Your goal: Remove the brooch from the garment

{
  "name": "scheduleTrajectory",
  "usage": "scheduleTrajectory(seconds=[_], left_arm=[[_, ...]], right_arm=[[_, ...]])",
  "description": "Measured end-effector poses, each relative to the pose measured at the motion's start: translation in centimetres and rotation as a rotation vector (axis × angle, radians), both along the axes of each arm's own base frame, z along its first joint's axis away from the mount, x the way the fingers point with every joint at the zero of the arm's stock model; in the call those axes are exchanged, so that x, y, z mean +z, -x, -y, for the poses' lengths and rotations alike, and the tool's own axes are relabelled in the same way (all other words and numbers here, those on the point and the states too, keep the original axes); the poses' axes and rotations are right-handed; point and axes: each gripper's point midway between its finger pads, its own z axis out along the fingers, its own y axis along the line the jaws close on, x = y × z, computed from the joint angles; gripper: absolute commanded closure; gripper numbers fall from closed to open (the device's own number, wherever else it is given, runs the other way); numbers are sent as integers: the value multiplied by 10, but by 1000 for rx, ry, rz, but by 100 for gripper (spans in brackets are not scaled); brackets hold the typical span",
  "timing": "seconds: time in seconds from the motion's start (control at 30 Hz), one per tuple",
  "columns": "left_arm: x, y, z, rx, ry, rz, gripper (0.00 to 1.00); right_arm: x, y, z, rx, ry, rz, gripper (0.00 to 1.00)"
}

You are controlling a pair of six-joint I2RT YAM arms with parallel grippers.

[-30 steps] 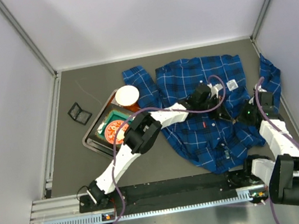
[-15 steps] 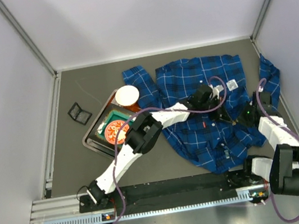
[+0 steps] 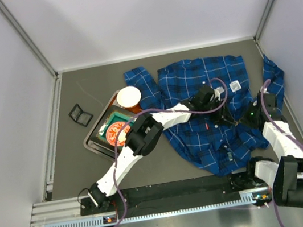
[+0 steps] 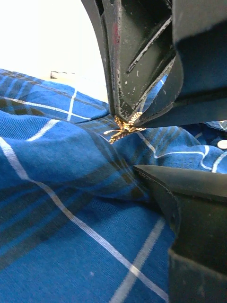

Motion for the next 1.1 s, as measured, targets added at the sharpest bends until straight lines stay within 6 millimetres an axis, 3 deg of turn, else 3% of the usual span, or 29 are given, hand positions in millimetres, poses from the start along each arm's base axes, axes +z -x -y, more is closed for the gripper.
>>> scheduleTrajectory(seconds=[0.07,0.13,0.33,0.87,1.1], left_arm=[[1,-2,-5,7,-7,-4,63],[2,-4,-9,8,-11,1,74],[6,-17,-16,5,4,39,91],[-4,-5,-19,-19,41,24,97],[-9,0,-19,-26,32,16,97]], right_arm=[[0,0,-2,8,-9,4,99],[-1,0,-4,12,-15,3,88],[-10,1,-11,17,-69,-35,68],[-10,4,-16,-16,-108,-24,77],[-21,8,-15,-24,-111,-72,81]])
